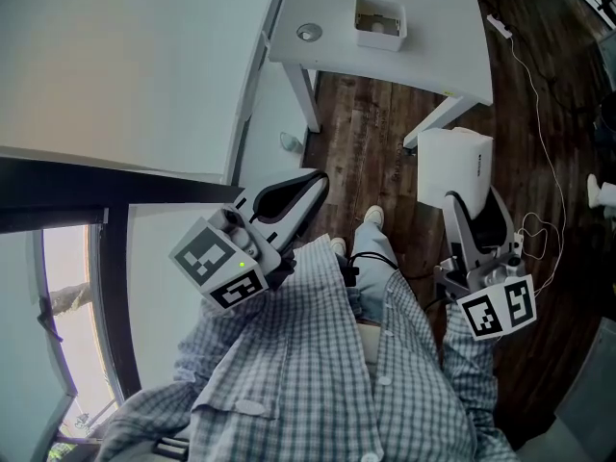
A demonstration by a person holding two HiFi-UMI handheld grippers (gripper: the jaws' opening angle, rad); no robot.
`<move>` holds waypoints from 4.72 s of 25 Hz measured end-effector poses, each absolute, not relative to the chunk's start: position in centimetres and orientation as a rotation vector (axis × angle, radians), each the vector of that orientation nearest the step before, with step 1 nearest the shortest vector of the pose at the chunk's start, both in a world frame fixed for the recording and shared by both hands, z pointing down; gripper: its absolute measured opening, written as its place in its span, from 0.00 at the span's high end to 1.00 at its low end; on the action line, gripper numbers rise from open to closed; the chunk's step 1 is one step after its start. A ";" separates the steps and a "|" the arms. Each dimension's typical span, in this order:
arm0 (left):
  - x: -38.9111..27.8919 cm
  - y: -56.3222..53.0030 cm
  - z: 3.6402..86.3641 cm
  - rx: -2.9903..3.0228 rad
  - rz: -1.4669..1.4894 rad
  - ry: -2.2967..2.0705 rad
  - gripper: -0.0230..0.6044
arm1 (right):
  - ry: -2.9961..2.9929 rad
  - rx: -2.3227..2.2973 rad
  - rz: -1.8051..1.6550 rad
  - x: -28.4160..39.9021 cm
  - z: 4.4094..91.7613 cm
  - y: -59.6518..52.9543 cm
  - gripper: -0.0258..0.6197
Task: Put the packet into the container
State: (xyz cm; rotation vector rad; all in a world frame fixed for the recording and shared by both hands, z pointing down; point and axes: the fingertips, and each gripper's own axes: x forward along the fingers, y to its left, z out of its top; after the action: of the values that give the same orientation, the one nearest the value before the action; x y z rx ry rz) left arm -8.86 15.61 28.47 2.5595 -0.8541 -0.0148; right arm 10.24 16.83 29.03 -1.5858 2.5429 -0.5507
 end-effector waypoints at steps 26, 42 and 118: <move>-2.9 7.1 26.6 2.558 -0.067 -0.981 0.95 | 2.583 -1.442 -0.453 16.2 26.6 6.0 0.56; -0.1 2.4 27.4 2.536 -0.078 -1.017 0.95 | 2.613 -1.434 -0.436 19.7 27.5 0.6 0.56; -5.3 -19.5 30.3 2.453 -0.053 -0.976 0.95 | 3.107 -1.241 -0.384 6.6 37.2 -21.9 0.56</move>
State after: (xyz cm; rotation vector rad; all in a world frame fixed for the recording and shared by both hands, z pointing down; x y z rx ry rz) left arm -5.34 -19.46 30.27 2.4531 -0.9763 -0.0530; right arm 6.62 -21.87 37.23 -1.2407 3.1075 -0.3843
